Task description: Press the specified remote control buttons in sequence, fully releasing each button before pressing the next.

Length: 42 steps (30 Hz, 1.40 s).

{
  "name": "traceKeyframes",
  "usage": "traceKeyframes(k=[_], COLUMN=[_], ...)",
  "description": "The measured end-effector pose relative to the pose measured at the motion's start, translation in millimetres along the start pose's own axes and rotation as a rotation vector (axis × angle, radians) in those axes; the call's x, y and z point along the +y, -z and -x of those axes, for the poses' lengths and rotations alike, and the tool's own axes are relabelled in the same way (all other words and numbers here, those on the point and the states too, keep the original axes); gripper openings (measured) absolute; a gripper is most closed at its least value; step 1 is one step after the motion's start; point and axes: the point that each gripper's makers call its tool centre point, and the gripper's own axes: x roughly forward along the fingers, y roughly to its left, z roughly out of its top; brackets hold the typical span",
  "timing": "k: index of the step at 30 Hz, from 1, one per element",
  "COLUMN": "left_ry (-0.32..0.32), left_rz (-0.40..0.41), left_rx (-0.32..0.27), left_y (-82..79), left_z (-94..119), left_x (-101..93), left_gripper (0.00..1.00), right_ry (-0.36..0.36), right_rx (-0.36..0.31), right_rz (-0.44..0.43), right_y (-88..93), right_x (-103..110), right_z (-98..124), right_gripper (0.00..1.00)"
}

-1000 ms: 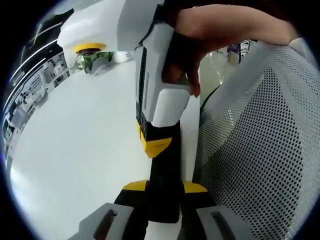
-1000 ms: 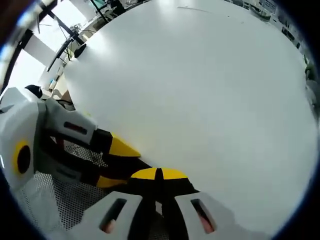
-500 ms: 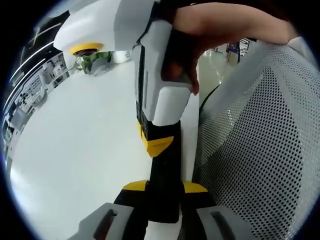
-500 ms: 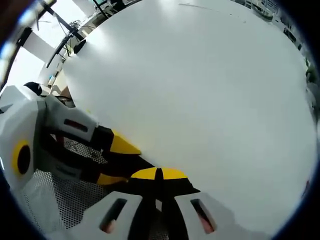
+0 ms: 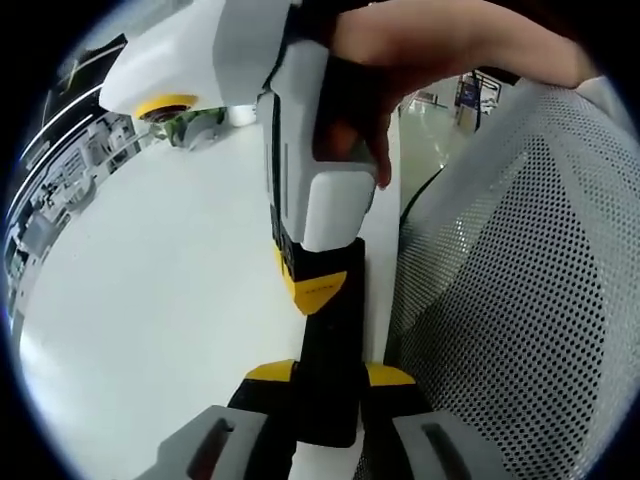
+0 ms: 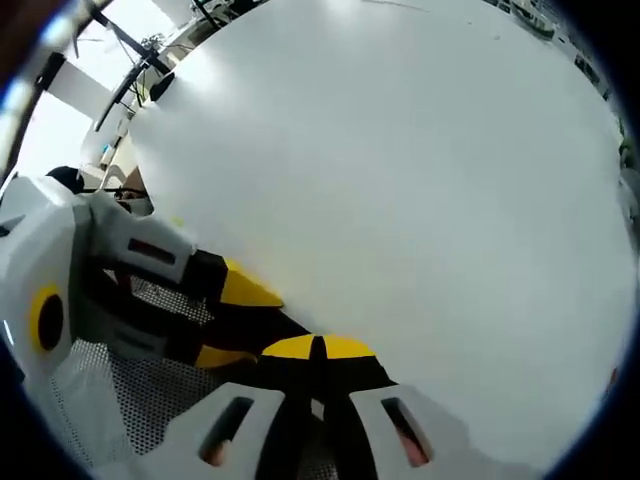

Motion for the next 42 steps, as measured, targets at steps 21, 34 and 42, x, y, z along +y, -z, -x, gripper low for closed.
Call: traceKeyframes(k=[21, 34, 42], left_ry=[-0.002, -0.014, -0.013], left_rz=[-0.005, 0.007, 0.008], left_rx=[-0.004, -0.013, -0.014], left_y=[0.0, 0.3, 0.6], left_z=[-0.1, 0.9, 0.4], left_x=[-0.4, -0.6, -0.4], left_gripper=[0.24, 0.24, 0.24], right_ry=[0.037, -0.025, -0.075], right_rx=[0.080, -0.031, -0.041], right_rz=[0.127, -0.018, -0.043], right_y=[-1.4, 5.1, 10.0], right_x=[1.1, -2.6, 4.3], right_z=[-2.8, 4.0, 7.6], right_gripper=[0.00, 0.00, 0.00])
